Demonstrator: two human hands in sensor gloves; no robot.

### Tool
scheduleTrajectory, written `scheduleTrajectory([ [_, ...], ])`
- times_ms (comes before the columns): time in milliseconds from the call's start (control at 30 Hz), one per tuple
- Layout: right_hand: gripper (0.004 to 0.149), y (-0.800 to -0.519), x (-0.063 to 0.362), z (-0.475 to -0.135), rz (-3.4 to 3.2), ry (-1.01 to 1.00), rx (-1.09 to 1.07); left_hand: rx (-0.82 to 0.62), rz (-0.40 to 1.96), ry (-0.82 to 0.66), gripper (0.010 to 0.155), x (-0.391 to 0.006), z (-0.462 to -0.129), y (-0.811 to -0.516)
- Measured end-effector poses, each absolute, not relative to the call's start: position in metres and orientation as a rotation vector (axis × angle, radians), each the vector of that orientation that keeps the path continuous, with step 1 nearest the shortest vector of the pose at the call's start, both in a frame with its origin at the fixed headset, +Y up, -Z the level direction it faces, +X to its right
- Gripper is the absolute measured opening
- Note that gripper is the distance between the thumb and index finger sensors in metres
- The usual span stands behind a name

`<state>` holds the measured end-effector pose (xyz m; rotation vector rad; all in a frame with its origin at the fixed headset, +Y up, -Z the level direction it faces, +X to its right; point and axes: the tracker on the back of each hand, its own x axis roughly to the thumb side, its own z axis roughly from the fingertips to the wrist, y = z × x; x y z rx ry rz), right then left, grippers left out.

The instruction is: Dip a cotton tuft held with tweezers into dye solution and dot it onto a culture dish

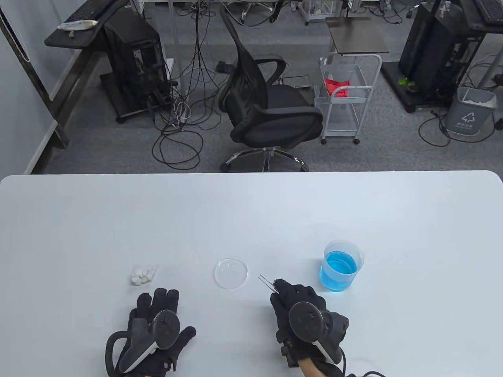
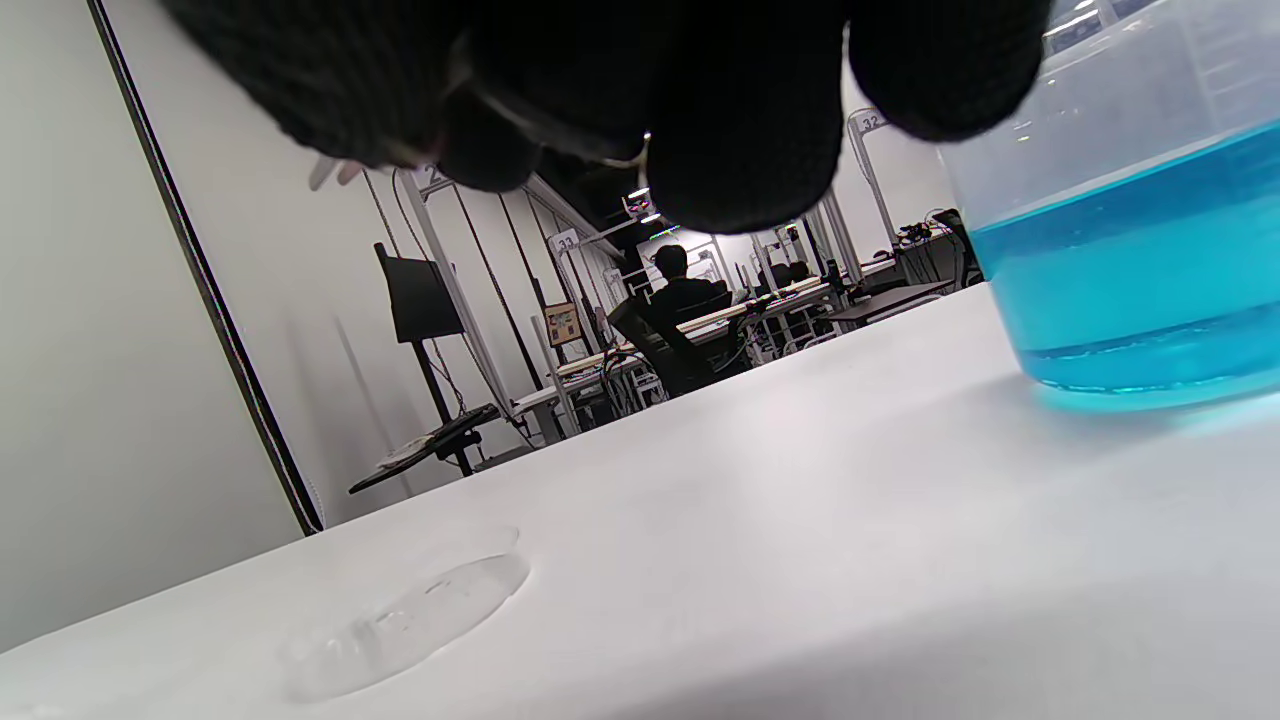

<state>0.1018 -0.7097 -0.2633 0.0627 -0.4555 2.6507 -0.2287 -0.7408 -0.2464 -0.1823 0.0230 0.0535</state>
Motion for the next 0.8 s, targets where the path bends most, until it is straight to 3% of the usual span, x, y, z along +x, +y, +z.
scheduleTrajectory([
  [233,0.04,-0.711,0.102,-0.263,2.654,-0.432,0.066,-0.156,0.023,0.109,0.095,-0.253,-0.268,-0.721],
  [467,0.041,-0.712,0.102,-0.263,2.647,-0.425,0.063,-0.153,0.024,0.203,0.093,-0.276,-0.31,-0.697],
  [800,0.04,-0.713,0.098,-0.262,2.654,-0.391,0.068,-0.368,-0.043,0.325,0.088,-0.296,-0.36,-0.722],
])
